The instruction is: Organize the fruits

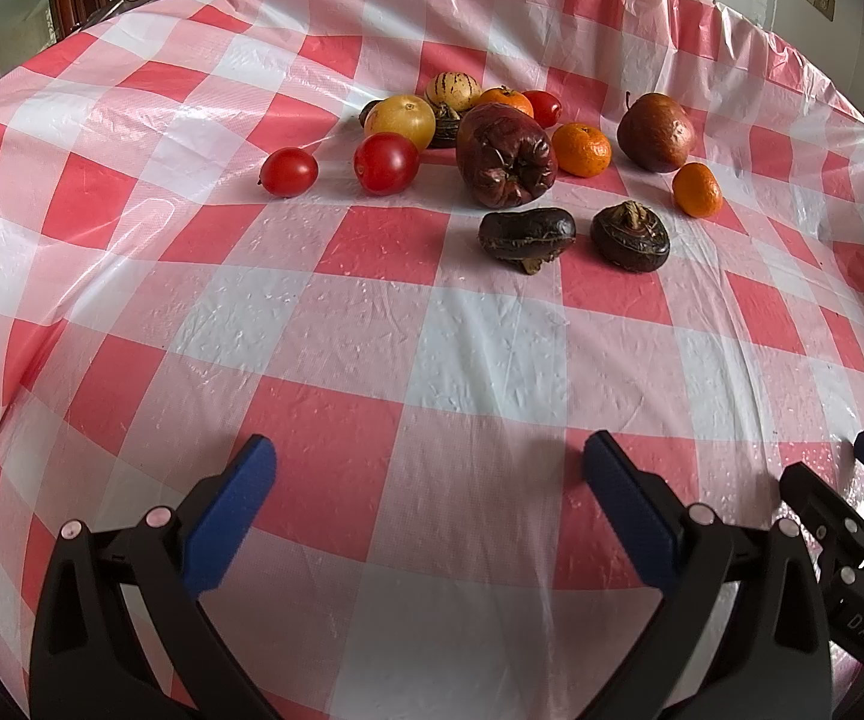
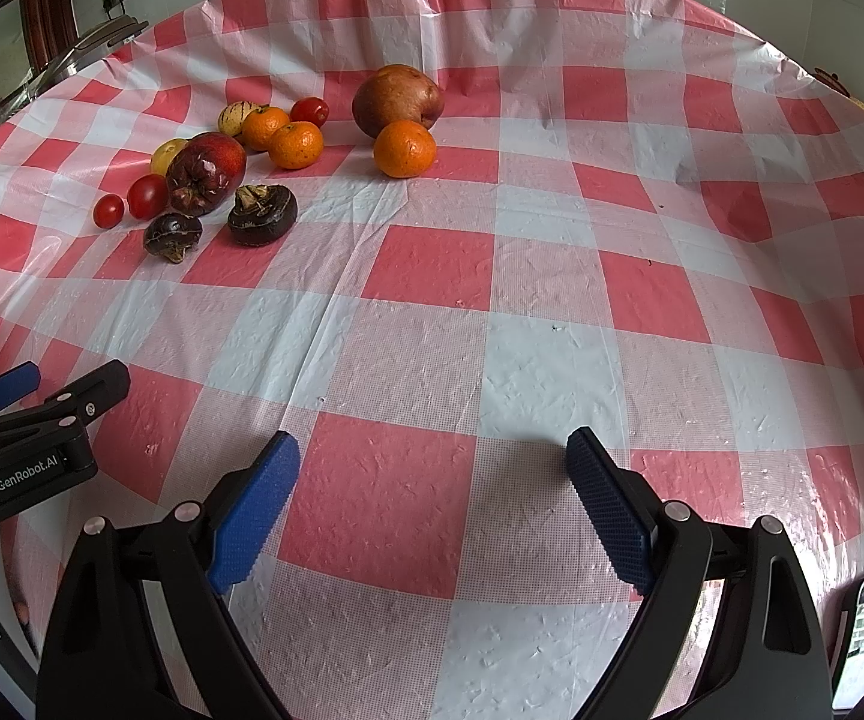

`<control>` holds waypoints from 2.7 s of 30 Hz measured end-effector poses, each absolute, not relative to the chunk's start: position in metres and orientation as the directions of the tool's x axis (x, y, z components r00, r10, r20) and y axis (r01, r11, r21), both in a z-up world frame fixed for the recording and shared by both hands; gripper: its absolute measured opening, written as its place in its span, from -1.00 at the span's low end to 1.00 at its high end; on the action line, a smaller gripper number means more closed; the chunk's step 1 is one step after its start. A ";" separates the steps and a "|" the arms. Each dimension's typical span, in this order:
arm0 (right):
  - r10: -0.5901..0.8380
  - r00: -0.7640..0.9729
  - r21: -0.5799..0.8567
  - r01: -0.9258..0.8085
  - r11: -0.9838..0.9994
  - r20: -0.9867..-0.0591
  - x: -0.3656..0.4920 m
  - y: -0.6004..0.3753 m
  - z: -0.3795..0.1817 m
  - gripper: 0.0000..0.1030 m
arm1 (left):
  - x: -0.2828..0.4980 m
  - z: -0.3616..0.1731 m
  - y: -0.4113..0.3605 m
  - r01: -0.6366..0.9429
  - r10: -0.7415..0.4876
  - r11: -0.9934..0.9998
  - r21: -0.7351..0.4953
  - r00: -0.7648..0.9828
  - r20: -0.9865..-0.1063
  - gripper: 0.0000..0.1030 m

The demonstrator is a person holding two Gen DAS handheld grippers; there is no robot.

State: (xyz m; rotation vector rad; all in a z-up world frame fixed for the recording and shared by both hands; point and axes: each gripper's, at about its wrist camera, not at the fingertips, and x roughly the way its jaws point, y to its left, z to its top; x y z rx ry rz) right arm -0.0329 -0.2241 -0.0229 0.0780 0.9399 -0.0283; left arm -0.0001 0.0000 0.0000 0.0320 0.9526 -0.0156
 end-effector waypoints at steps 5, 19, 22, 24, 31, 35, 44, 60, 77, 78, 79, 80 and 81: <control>0.010 0.590 0.054 0.058 0.997 -0.807 -0.033 -0.224 -0.023 0.70 | 0.000 0.000 0.000 0.027 0.001 0.999 0.020 0.579 -0.815 0.97; 0.010 0.590 0.054 0.058 0.997 -0.807 -0.033 -0.224 -0.023 0.70 | 0.000 0.000 0.000 0.027 0.001 0.999 0.021 0.580 -0.815 0.97; 0.010 0.590 0.055 0.058 0.997 -0.807 -0.033 -0.224 -0.023 0.70 | 0.000 0.000 0.000 0.027 0.001 0.999 0.020 0.580 -0.815 0.97; 0.010 0.590 0.055 0.058 0.997 -0.807 -0.033 -0.224 -0.023 0.70 | 0.000 0.000 0.000 0.027 0.001 0.999 0.021 0.580 -0.815 0.97; 0.010 0.590 0.055 0.058 0.997 -0.807 -0.033 -0.224 -0.023 0.70 | 0.000 0.000 0.000 0.027 0.001 0.999 0.020 0.580 -0.815 0.97; 0.010 0.590 0.055 0.058 0.997 -0.807 -0.033 -0.224 -0.023 0.70 | 0.000 0.000 0.000 0.027 0.001 0.999 0.020 0.580 -0.815 0.97; 0.010 0.590 0.055 0.058 0.997 -0.807 -0.033 -0.224 -0.023 0.70 | 0.000 0.000 0.000 0.027 0.001 0.999 0.020 0.580 -0.815 0.97; 0.010 0.590 0.055 0.058 0.997 -0.807 -0.033 -0.224 -0.023 0.70 | 0.000 0.000 0.000 0.027 0.001 0.999 0.020 0.580 -0.815 0.97; 0.058 0.583 0.081 0.013 0.997 -0.810 -0.025 -0.221 -0.018 0.69 | 0.001 0.002 0.006 0.048 -0.019 0.999 0.009 0.556 -0.831 0.97; 0.080 0.588 0.089 -0.014 0.996 -0.805 -0.019 -0.218 -0.016 0.69 | 0.003 0.004 0.012 0.025 -0.019 1.000 -0.005 0.560 -0.828 0.97; 0.090 0.590 0.084 -0.038 0.996 -0.802 -0.012 -0.210 -0.011 0.69 | 0.002 0.006 0.021 0.004 -0.017 1.000 -0.018 0.573 -0.819 0.97; 0.081 0.596 0.063 -0.052 0.997 -0.799 -0.004 -0.206 -0.010 0.69 | 0.005 0.008 0.027 -0.013 0.002 1.000 -0.007 0.588 -0.809 0.97; 0.083 0.606 0.049 -0.072 0.996 -0.791 0.005 -0.200 -0.008 0.69 | 0.008 0.010 0.033 -0.035 0.026 0.999 0.006 0.598 -0.801 0.97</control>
